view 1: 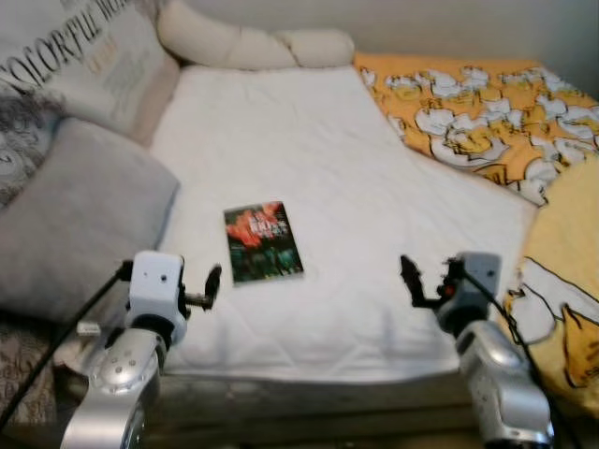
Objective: Clean up the room
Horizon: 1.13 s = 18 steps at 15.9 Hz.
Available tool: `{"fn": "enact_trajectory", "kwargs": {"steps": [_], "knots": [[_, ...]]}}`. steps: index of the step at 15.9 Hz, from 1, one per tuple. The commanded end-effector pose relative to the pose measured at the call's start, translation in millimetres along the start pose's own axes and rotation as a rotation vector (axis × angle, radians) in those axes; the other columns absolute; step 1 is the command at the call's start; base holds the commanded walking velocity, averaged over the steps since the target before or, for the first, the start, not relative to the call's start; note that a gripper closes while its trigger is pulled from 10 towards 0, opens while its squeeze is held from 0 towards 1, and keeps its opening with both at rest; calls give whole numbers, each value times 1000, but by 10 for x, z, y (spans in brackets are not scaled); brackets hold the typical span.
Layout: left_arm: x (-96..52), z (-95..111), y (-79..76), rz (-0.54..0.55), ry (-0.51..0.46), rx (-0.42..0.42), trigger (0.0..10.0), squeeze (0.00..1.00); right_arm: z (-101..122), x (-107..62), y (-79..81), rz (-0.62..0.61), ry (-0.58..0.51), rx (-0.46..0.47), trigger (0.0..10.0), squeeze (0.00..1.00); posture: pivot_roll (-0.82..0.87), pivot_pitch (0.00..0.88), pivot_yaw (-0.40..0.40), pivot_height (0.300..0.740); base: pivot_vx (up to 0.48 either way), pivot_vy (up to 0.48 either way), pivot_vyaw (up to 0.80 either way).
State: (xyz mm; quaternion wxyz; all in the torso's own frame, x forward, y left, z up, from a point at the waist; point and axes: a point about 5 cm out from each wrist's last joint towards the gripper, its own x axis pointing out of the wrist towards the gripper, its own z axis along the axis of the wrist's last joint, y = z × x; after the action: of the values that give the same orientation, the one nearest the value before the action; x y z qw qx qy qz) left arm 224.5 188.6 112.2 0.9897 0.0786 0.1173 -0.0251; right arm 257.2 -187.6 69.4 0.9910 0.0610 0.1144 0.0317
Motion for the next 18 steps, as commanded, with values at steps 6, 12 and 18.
{"fn": "enact_trajectory", "kwargs": {"steps": [6, 12, 18], "knots": [[-1, -29, 20, 28, 2, 1, 10000, 0, 89, 24, 22, -13, -22, -21, 10000, 1000, 58, 0, -35, 740, 0, -431, 0], [45, -22, -10, 15, -6, 0, 10000, 0, 88, 34, 133, 19, -20, -31, 10000, 1000, 46, 0, -24, 740, 0, -430, 0], [67, -10, -88, -38, -15, 10, 10000, 0, 15, 29, 92, 26, -5, -51, 10000, 1000, 40, 0, -21, 740, 0, -64, 0]]}}
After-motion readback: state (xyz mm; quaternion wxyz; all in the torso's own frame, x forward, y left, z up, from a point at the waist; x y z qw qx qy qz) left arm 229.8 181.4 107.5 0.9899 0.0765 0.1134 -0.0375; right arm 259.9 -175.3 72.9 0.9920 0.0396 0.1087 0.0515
